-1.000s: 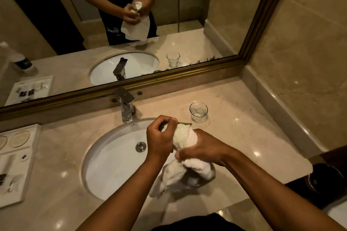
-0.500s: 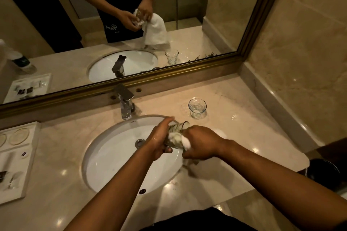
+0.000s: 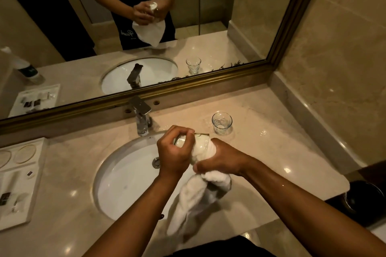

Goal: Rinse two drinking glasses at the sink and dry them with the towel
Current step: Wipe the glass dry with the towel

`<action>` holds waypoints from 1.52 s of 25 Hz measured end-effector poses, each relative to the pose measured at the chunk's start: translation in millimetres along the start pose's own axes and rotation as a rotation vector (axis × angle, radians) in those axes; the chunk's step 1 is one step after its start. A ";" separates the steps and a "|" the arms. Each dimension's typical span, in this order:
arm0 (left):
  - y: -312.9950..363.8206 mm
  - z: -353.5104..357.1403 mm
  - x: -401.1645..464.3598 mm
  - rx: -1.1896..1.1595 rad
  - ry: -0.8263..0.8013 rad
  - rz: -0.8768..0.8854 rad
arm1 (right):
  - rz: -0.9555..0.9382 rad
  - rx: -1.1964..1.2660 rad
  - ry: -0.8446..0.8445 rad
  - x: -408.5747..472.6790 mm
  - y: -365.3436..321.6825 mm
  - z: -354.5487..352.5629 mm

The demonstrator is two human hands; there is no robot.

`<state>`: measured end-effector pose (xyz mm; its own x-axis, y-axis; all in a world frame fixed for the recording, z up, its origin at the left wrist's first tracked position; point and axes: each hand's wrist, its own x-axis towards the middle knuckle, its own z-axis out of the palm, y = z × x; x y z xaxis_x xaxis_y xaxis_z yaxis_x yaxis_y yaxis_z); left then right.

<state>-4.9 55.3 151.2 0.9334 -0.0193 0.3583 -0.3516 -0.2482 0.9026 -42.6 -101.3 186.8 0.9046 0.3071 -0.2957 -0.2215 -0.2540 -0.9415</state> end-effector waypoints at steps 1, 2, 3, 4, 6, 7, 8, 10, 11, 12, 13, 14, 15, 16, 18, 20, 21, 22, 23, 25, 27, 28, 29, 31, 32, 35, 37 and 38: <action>0.4 -0.2 -2.8 -0.034 0.020 -0.065 | -0.014 -0.081 -0.026 -3.0 -7.1 0.9; 0.9 1.5 -5.3 -0.064 0.034 -0.141 | -0.017 -0.199 -0.046 -5.1 -12.6 1.9; 0.6 3.5 -7.5 -0.111 0.049 -0.257 | -0.010 -0.342 -0.063 -6.0 -14.9 3.4; -0.1 5.8 -7.7 -0.174 0.075 -0.426 | -0.019 -0.533 -0.072 -5.3 -14.8 5.4; -2.6 5.9 -6.3 -0.254 0.080 -0.808 | -0.124 -0.939 -0.067 1.1 -5.7 14.7; -4.8 4.2 -4.7 -0.230 0.024 -0.960 | -0.201 -1.084 -0.064 5.3 2.0 20.0; -6.8 2.3 -1.8 -0.177 -0.056 -1.061 | -0.270 -1.179 -0.050 9.3 10.5 24.7; -9.2 -1.5 9.3 -0.077 -0.206 -1.102 | -0.293 -1.231 0.008 14.9 20.3 28.9; -8.8 -2.8 15.7 -0.060 -0.256 -1.088 | -0.270 -1.203 0.043 16.8 19.3 27.8; -6.9 -4.5 21.2 -0.075 -0.291 -1.074 | -0.224 -1.160 0.066 18.4 16.2 25.5; -4.3 -6.4 25.4 -0.116 -0.315 -1.062 | -0.149 -1.098 0.068 19.8 10.4 22.3; -0.6 -7.8 28.2 -0.151 -0.328 -1.044 | -0.081 -0.995 0.072 21.3 4.0 17.5; 3.6 -7.2 28.7 -0.171 -0.328 -1.000 | -0.025 -0.824 0.081 22.7 -0.5 10.3; 6.0 -4.8 27.1 -0.163 -0.301 -0.909 | 0.014 -0.617 0.079 23.0 -3.5 2.2; 6.4 -0.4 20.9 -0.105 -0.200 -0.585 | 0.067 -0.260 0.030 23.2 -3.7 -11.5; 2.8 1.3 17.1 -0.017 -0.131 -0.182 | 0.081 -0.005 -0.015 23.6 0.9 -16.3; -0.4 2.1 15.2 0.041 -0.103 -0.018 | 0.078 0.090 -0.033 24.0 4.2 -15.4; -4.1 2.9 12.3 0.099 -0.051 0.082 | 0.076 0.162 -0.057 23.7 6.1 -12.9; -7.3 4.0 9.2 0.128 0.014 0.088 | 0.077 0.201 -0.082 22.9 6.6 -9.3; -7.9 6.3 3.4 0.075 0.090 -0.078 | 0.059 0.171 -0.125 18.0 3.3 -4.6; -8.4 9.9 1.8 0.035 0.061 -0.328 | 0.026 -0.051 -0.115 8.8 -8.0 -2.3; -8.0 11.6 2.4 0.006 0.025 -0.492 | 0.008 -0.234 -0.112 4.7 -12.3 -1.7; -6.3 12.5 3.5 -0.020 -0.019 -0.679 | -0.006 -0.461 -0.110 2.3 -13.5 -0.3; -4.8 11.4 2.9 -0.059 -0.150 -1.041 | -0.048 -0.925 -0.124 2.8 -5.9 6.7; -6.6 9.5 3.4 -0.064 -0.239 -1.141 | -0.077 -1.100 -0.133 4.1 0.6 10.9; -9.0 3.7 9.9 -0.118 -0.442 -1.188 | -0.148 -1.174 -0.083 6.2 12.0 11.1; -3.7 4.6 14.2 -0.182 -0.428 -1.082 | -0.074 -0.986 0.005 8.4 9.7 0.2; -0.8 6.9 12.9 -0.215 -0.371 -0.939 | -0.030 -0.813 0.057 10.3 8.9 -6.2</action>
<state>7.9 48.6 153.4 0.7888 -0.2141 -0.5762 0.5592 -0.1395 0.8172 -33.0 -106.1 176.3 0.9279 0.2831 -0.2425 0.1173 -0.8393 -0.5309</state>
